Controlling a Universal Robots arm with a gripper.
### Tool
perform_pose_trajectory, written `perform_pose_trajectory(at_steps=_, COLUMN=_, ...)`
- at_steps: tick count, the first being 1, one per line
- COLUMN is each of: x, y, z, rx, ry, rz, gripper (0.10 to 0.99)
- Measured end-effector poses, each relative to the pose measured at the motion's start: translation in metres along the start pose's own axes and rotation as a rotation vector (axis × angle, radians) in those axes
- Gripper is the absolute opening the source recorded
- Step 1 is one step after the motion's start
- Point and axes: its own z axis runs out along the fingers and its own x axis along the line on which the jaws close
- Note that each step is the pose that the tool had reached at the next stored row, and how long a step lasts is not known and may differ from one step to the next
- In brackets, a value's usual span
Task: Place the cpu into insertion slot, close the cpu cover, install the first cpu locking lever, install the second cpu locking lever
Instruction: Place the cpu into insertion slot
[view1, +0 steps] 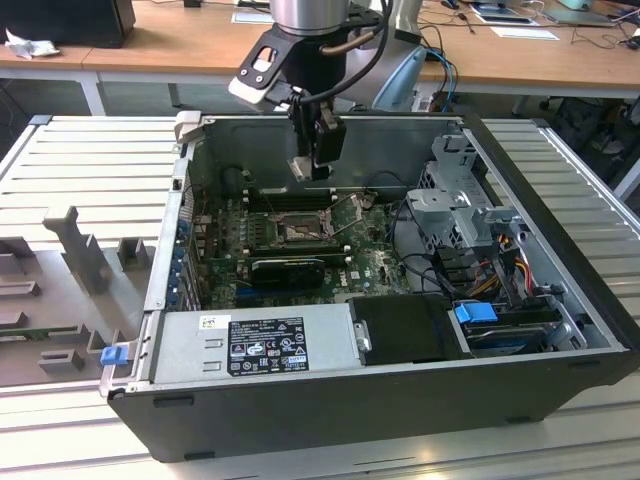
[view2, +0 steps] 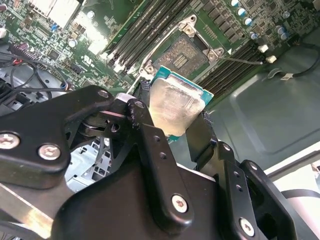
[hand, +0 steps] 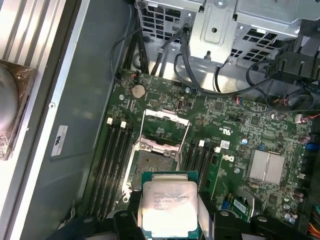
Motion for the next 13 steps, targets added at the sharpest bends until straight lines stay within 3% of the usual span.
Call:
perform_pose_trajectory(at_steps=8, x=-0.0002, y=-0.0008, z=0.0094, rx=0.003, ry=0.0006, rz=0.001, gripper=0.529)
perform_pose_trajectory(at_steps=13, x=-0.0004, y=-0.0017, z=0.0195, rx=0.005, ry=0.0012, rz=0.001, gripper=0.529)
